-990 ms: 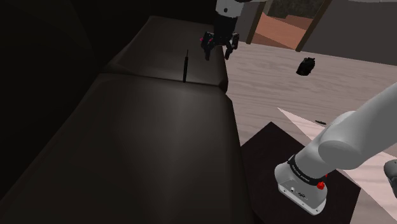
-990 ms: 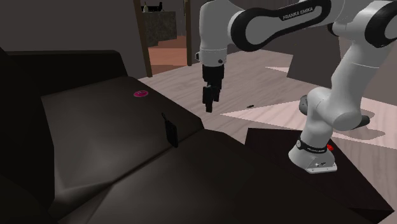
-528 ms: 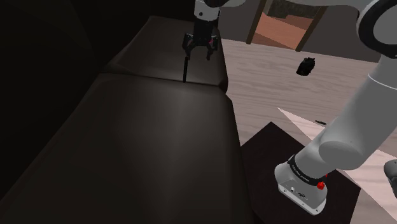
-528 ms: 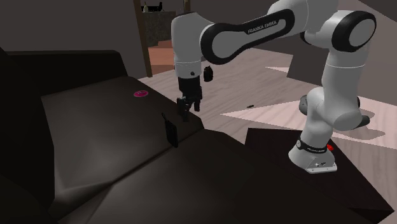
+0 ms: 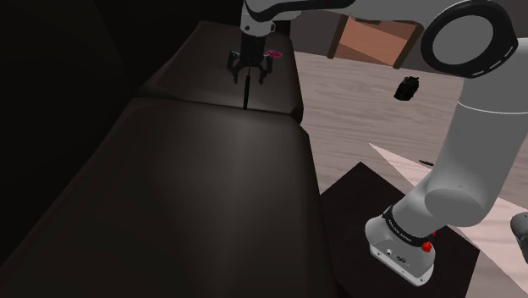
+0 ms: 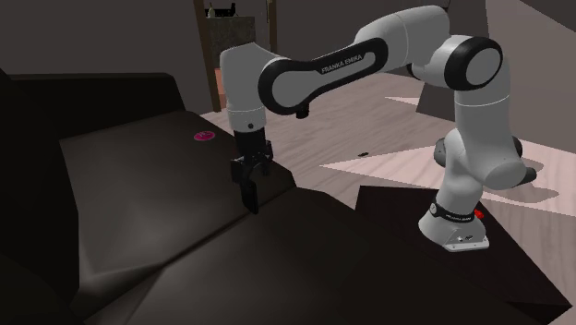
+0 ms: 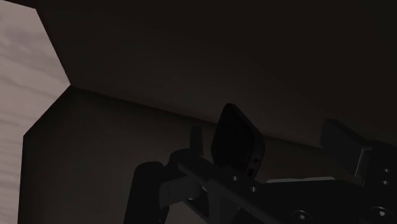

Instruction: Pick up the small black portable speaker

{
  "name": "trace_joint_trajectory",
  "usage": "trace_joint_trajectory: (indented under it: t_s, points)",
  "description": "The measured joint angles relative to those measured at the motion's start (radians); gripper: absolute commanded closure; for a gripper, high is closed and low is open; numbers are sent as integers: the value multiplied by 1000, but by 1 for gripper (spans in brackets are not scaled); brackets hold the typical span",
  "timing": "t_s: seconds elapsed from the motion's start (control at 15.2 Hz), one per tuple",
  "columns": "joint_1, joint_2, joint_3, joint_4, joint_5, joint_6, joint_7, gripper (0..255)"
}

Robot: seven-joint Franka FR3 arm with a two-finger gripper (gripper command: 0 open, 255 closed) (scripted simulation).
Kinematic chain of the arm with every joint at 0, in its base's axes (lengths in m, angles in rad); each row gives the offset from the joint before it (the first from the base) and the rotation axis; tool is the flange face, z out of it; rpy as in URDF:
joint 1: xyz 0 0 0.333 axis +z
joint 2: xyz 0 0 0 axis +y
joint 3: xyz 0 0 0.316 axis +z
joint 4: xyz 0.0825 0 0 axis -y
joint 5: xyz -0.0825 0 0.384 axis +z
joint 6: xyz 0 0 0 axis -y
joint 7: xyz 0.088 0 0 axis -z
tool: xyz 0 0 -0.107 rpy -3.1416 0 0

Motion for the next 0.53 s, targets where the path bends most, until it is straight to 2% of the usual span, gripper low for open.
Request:
trace_joint_trajectory:
  t_s: [0.33, 0.4, 0.53]
  points:
    - [1, 10, 0, -42, -1, 52, -1, 0]
    - [1, 10, 0, -44, -1, 54, -1, 255]
    - [1, 11, -1, -45, -1, 56, -1, 255]
